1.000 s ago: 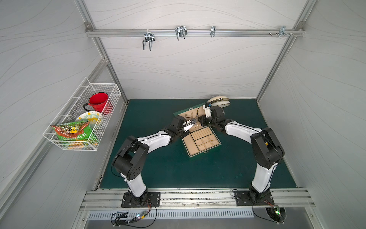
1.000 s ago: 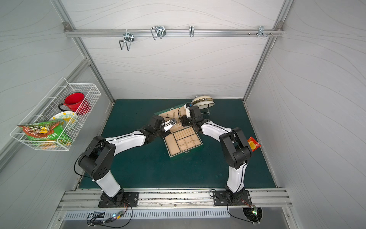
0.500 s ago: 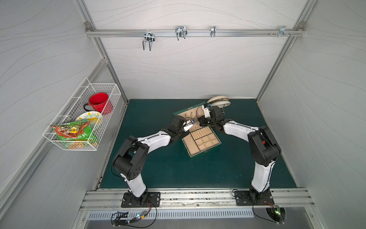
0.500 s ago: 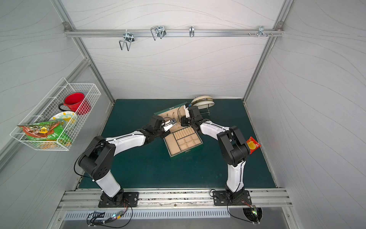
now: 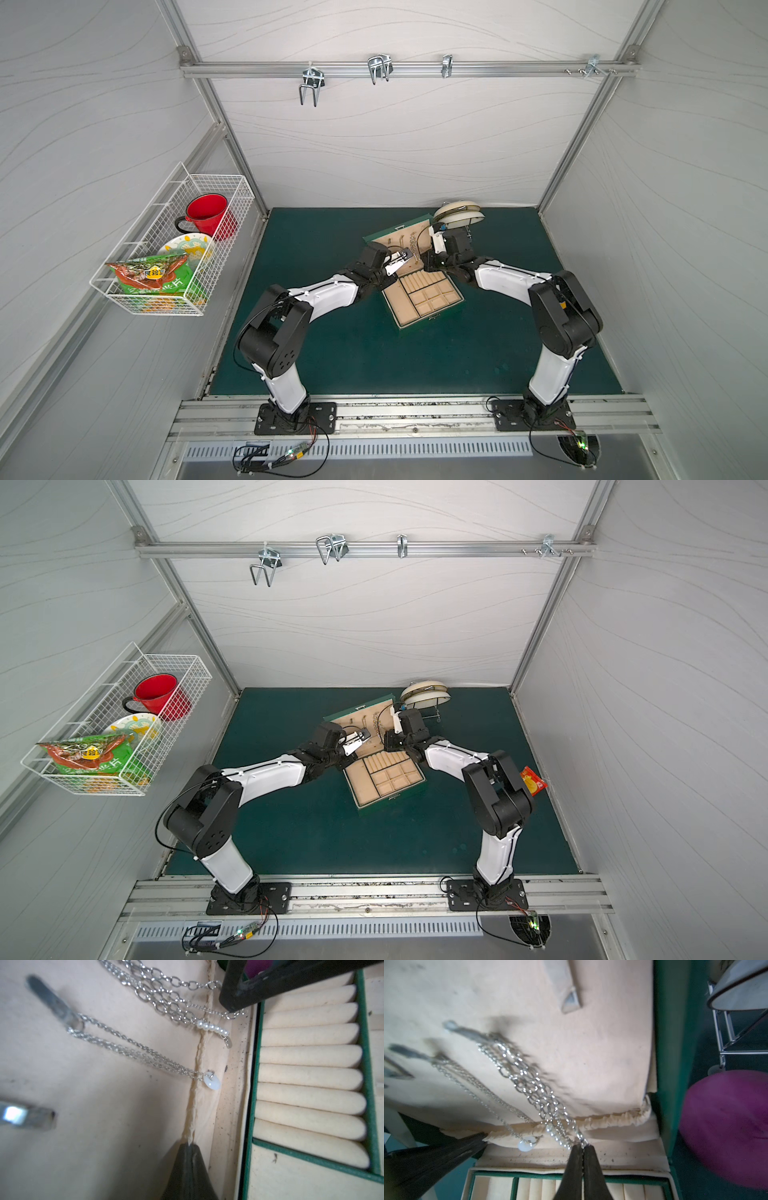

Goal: Put jewelry chain into jewelry box
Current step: Adjust the necklace in the storage slot.

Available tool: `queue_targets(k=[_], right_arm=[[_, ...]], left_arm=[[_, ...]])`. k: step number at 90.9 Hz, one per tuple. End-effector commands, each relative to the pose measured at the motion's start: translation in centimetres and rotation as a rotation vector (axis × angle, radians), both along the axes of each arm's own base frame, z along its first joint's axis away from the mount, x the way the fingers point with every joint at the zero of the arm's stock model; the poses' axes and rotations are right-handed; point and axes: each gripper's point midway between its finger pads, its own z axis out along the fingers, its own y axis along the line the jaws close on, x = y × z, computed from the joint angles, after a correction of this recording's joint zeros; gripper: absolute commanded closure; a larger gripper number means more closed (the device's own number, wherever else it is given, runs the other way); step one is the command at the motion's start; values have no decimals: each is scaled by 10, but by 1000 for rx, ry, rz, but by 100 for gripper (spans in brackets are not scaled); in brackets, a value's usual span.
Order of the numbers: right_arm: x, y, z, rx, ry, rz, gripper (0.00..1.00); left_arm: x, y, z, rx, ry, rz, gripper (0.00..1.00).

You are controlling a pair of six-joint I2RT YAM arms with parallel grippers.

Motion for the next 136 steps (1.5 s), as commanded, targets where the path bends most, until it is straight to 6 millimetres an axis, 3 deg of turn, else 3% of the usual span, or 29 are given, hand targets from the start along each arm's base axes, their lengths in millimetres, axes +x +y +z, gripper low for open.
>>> queue_targets(k=[1,26,41,67,99,114,136], right_arm=[[2,-1,15,16,-36,-12,100],[14,9,44,64,-101,3,100],[23,14,48,70,-125,5,100],[36,17,33,55,-112,-7,100],[31,13,9,34,-65,-14,100],[28,10,9,31,-62,-22,100],[23,8,18,48,-78,-22,88]], left_arm=[[16,-4,21,-36,-54,14,100],[15,-4,21,-37,-54,14,100],[15,-4,21,-39,-53,13,100],[11,-7,22,-52,-57,-13,100],[1,-13,21,-65,-54,-73,100],[4,-11,23,-63,-59,-60,100],[8,-9,23,-55,-59,-32,100]])
